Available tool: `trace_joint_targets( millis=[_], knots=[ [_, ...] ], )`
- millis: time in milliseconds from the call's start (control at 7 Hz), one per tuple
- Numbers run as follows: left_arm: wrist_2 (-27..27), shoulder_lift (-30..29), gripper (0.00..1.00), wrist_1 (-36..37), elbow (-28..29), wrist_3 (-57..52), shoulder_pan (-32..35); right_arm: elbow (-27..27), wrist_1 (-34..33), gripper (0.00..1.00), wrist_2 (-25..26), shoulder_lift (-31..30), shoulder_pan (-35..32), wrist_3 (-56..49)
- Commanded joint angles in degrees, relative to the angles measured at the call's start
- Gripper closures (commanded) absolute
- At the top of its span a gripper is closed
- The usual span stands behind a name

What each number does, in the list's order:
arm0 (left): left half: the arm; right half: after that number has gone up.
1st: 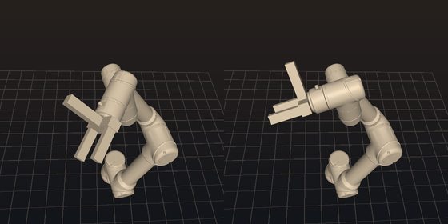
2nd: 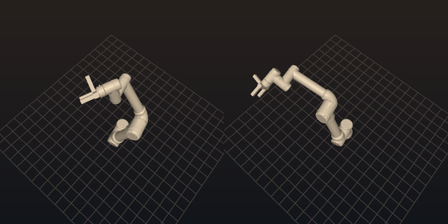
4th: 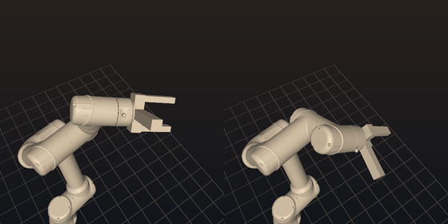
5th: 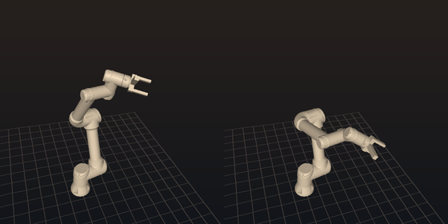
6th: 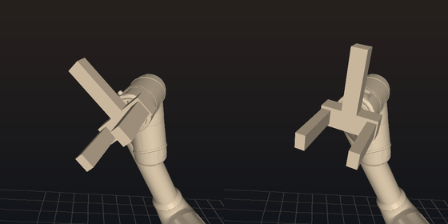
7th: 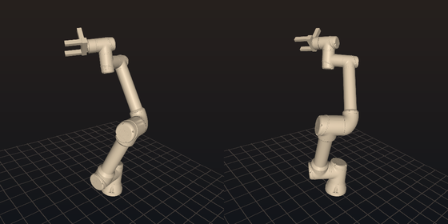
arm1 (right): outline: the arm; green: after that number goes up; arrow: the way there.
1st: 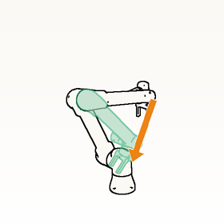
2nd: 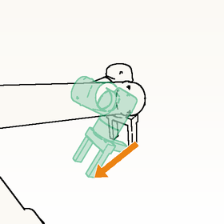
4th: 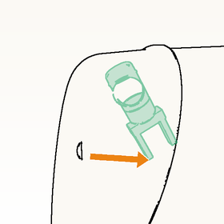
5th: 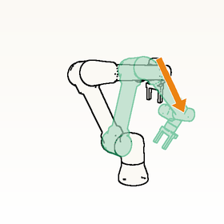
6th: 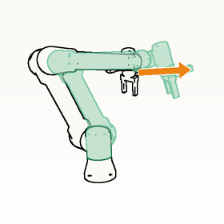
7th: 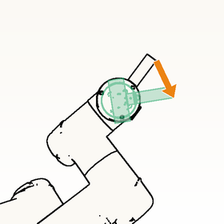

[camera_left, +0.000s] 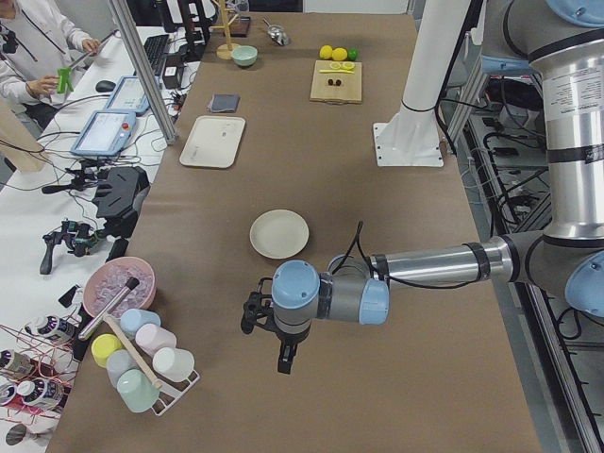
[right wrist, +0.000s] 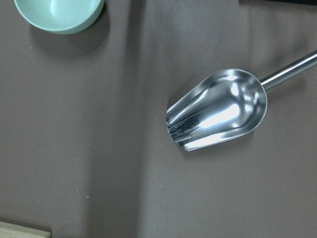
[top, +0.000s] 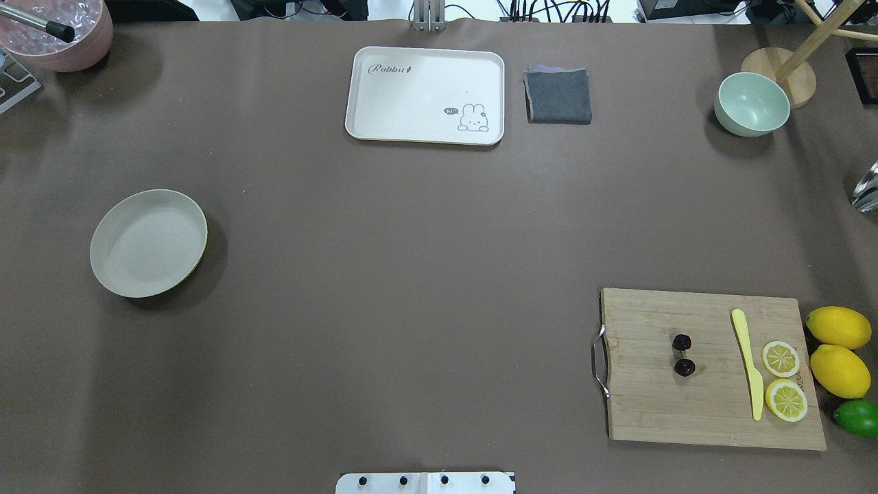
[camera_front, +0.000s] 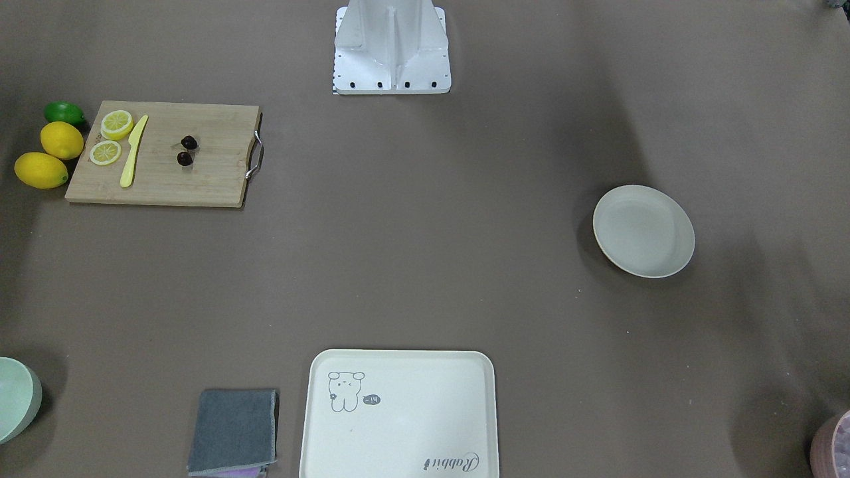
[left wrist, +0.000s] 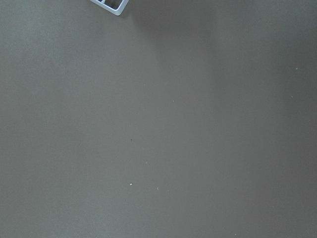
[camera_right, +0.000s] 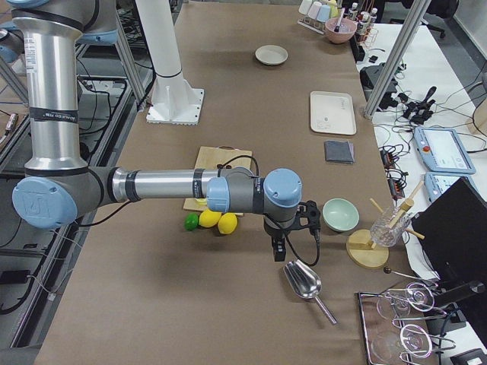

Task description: Place red cherry on plate

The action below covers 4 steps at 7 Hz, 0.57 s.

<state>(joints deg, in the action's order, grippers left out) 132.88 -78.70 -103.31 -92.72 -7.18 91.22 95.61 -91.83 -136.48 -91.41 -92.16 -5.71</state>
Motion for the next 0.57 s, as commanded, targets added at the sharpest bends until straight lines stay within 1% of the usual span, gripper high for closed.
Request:
trace_joint_targets(
  millis=[0, 429],
  knots=[
    [-0.34, -0.49, 0.02, -0.13, 0.17, -0.29, 0.10, 0.71, -0.01, 0.00, 0.07, -0.61, -0.04, 0.00],
    [-0.52, -0.49, 0.02, -0.05, -0.26, 0.14, 0.18, 0.80, 0.07, 0.00, 0.07, -1.05, -0.04, -0.09]
  ],
)
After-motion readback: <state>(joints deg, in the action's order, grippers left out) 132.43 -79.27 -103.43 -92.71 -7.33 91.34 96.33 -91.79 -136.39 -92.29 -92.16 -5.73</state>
